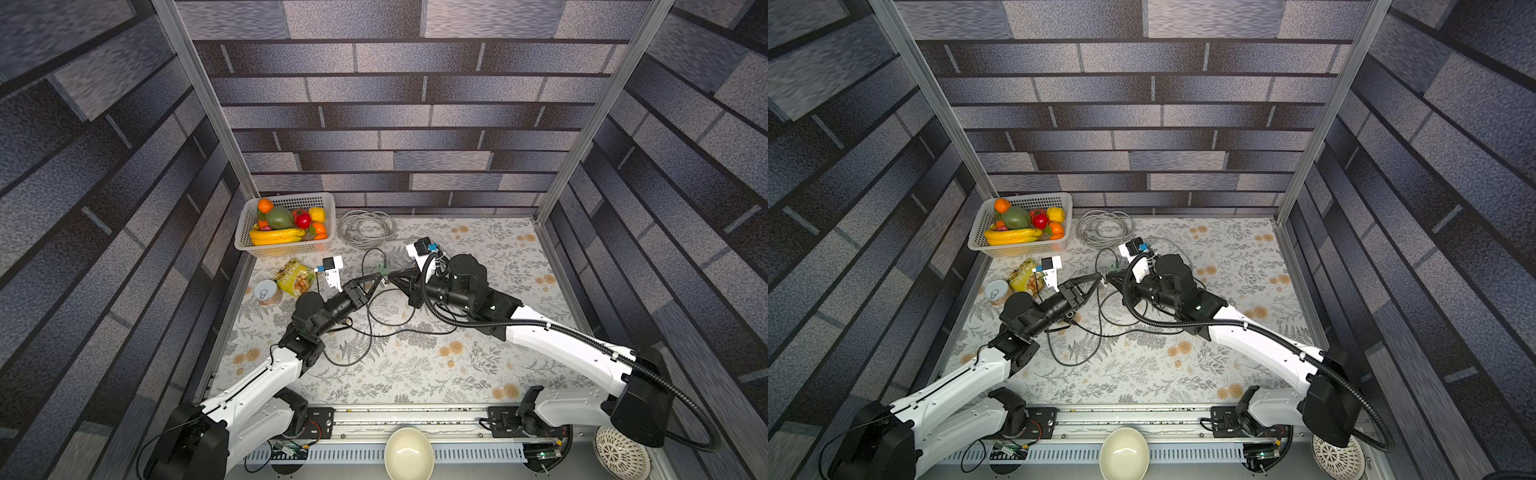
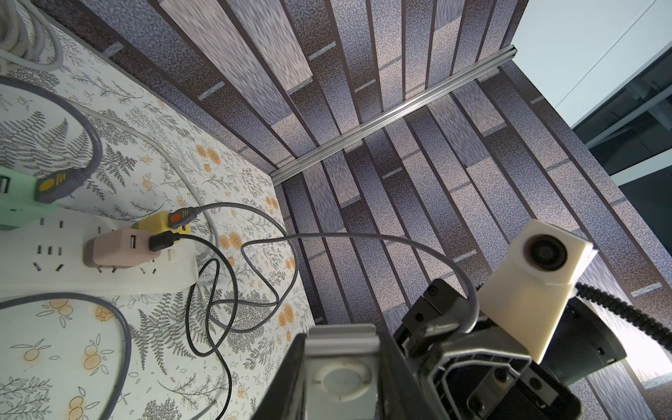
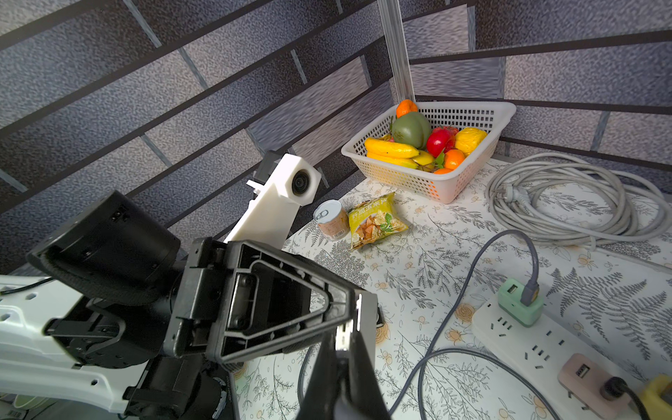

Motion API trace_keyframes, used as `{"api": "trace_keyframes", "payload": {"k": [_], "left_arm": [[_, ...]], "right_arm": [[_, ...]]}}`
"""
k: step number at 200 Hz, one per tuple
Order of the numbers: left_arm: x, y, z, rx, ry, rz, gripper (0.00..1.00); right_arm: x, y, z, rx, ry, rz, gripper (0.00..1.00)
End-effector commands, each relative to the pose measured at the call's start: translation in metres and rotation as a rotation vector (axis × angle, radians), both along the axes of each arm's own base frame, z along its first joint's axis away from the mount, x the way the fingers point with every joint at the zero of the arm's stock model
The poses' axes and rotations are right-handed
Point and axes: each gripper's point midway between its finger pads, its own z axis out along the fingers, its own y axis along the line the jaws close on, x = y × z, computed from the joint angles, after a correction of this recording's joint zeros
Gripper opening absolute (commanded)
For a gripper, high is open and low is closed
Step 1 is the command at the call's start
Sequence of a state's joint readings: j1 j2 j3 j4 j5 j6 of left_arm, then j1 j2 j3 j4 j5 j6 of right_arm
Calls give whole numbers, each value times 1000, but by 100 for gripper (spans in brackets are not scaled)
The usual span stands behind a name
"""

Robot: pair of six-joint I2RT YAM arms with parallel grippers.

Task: Charge mp3
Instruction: Insert the charging cable into the MP3 player.

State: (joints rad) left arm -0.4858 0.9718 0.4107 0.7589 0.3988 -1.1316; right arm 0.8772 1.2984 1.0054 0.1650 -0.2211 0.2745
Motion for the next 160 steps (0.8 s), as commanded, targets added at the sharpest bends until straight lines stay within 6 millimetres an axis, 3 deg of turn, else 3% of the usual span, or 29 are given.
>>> {"api": "trace_keyframes", "payload": {"k": [1,81,160], "left_arm": [[-10,-4,49,-67,-126,-33,0],[-12,-8,73,-82,-164,-34,0],[-16,-4,97,-136,-201,-30,0]], "right_arm": [[3,3,-23,-75,23,-11,0],[7,11,-66,-275,-19,-53,0],[9,17,-93,-295,17,-45,0]]}}
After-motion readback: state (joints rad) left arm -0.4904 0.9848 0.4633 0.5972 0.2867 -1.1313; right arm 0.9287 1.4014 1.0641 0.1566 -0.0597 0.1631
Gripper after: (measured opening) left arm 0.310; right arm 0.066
